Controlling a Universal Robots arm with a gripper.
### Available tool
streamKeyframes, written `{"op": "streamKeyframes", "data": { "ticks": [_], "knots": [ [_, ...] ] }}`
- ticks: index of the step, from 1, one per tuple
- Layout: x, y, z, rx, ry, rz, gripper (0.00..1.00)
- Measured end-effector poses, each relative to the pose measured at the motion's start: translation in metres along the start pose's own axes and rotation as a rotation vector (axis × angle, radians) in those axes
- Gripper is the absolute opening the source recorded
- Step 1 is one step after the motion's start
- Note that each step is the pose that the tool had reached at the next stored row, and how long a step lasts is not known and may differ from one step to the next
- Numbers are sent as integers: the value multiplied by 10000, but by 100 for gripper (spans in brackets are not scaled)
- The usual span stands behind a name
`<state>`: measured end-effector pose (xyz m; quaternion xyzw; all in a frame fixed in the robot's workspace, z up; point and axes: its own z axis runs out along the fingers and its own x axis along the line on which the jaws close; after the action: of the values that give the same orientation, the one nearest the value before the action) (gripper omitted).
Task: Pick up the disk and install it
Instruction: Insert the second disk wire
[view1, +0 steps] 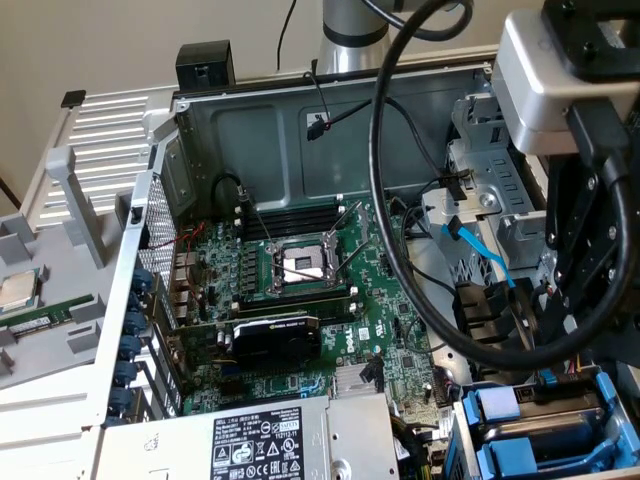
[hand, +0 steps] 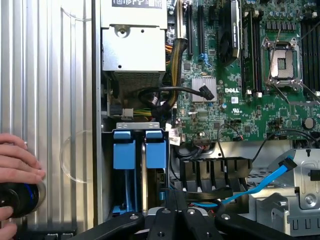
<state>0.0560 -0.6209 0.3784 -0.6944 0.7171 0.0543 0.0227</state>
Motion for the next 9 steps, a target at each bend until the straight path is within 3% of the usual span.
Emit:
{"op": "streamKeyframes", "data": {
  "ticks": [7,9],
  "knots": [
    [0,0,0,0,1,-4,11],
    [0,1,1,-31,14,-298,11]
  ]
}}
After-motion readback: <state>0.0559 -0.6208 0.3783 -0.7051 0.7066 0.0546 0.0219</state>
